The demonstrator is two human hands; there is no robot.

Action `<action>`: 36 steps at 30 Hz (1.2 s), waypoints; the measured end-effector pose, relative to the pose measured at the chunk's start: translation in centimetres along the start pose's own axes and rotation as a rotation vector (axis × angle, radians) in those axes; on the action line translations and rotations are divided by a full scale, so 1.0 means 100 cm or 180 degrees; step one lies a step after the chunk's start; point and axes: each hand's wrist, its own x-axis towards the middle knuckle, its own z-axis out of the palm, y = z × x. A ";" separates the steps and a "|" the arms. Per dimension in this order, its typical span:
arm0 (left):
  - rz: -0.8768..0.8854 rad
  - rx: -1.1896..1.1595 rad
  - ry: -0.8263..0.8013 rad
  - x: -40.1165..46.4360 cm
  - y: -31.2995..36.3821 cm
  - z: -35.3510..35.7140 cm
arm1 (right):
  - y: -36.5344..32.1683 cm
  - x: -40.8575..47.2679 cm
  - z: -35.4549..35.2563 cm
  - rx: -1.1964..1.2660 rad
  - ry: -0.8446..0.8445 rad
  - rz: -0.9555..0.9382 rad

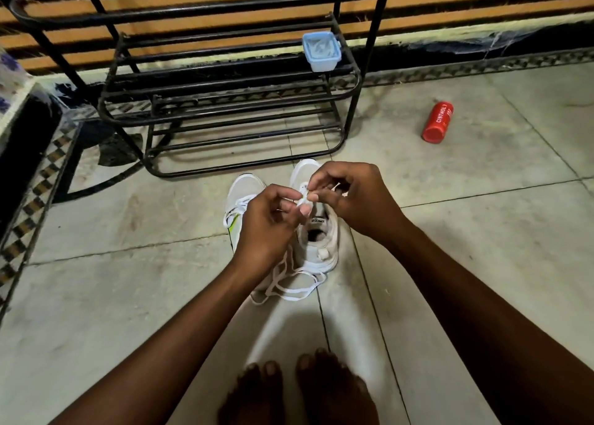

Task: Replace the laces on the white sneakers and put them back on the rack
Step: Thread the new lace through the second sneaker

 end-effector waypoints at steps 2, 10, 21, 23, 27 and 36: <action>-0.0048 -0.0429 -0.0057 0.001 0.003 0.004 | 0.002 0.002 0.001 -0.0029 0.0066 0.0027; 0.0077 0.0193 0.0048 0.041 -0.007 0.006 | 0.041 0.006 0.008 -0.0411 0.0564 0.0566; 0.0139 0.1376 -0.0108 0.128 -0.049 0.038 | 0.093 0.027 0.039 -0.1027 -0.0089 0.1148; 0.0084 0.1524 -0.0197 0.135 -0.058 0.042 | 0.094 0.029 0.047 -0.1102 -0.0095 0.1118; -0.0219 0.1389 -0.0217 0.141 -0.067 0.044 | 0.094 0.034 0.057 -0.1107 0.0143 0.0980; -0.0073 0.1302 -0.0192 0.126 -0.077 0.049 | 0.109 0.020 0.048 0.0124 0.0935 0.2275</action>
